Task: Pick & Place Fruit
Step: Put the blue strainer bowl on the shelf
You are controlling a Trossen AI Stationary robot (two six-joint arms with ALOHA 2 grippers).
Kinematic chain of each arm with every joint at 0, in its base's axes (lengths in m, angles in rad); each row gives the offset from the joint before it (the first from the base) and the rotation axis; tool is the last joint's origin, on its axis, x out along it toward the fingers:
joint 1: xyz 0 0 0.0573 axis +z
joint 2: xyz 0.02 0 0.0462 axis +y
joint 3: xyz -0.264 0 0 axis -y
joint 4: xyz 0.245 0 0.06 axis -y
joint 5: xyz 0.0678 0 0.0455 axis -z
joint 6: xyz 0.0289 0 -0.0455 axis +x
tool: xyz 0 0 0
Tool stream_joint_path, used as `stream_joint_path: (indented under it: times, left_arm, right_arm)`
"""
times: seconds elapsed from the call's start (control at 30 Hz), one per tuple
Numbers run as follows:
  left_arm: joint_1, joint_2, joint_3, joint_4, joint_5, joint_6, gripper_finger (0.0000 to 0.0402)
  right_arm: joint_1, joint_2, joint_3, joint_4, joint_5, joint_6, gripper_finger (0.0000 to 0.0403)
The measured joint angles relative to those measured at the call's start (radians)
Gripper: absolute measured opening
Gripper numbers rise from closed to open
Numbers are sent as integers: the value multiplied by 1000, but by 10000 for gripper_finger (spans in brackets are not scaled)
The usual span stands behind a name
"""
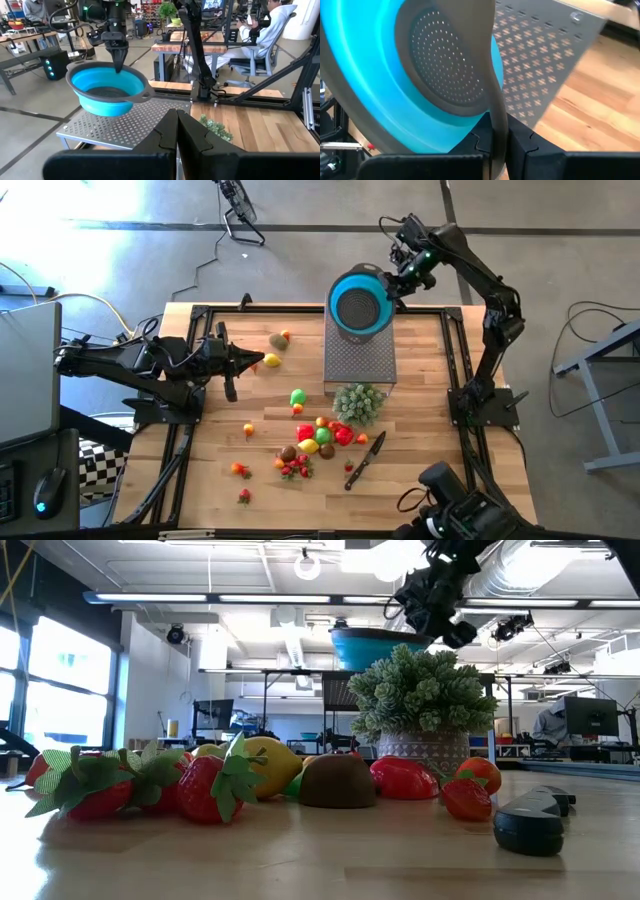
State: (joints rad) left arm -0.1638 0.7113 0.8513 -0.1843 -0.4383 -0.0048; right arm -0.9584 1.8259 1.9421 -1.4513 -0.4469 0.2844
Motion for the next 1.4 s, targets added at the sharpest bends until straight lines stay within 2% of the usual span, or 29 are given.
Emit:
stream_joint_path:
  times: [0.47, 0.63, 0.8, 1.13, 1.4]
  left_arm:
    - [0, 0, 0, -6, -1, 0, 0]
    - [0, 0, 0, -6, -1, 0, 0]
    - [0, 0, 0, -6, -1, 0, 0]
    - [0, 0, 0, -6, -1, 0, 0]
    - [0, 0, 0, -6, -1, 0, 0]
  right_arm:
    - [-4, 0, 0, -47, 3, -2, 14]
    - [10, 0, 0, -59, 50, -2, 14]
    - [16, 0, 0, -60, 27, -2, 13]
    - [69, 0, -33, -54, 40, -15, 13]
    - [70, 0, -44, -41, 49, -4, 15]
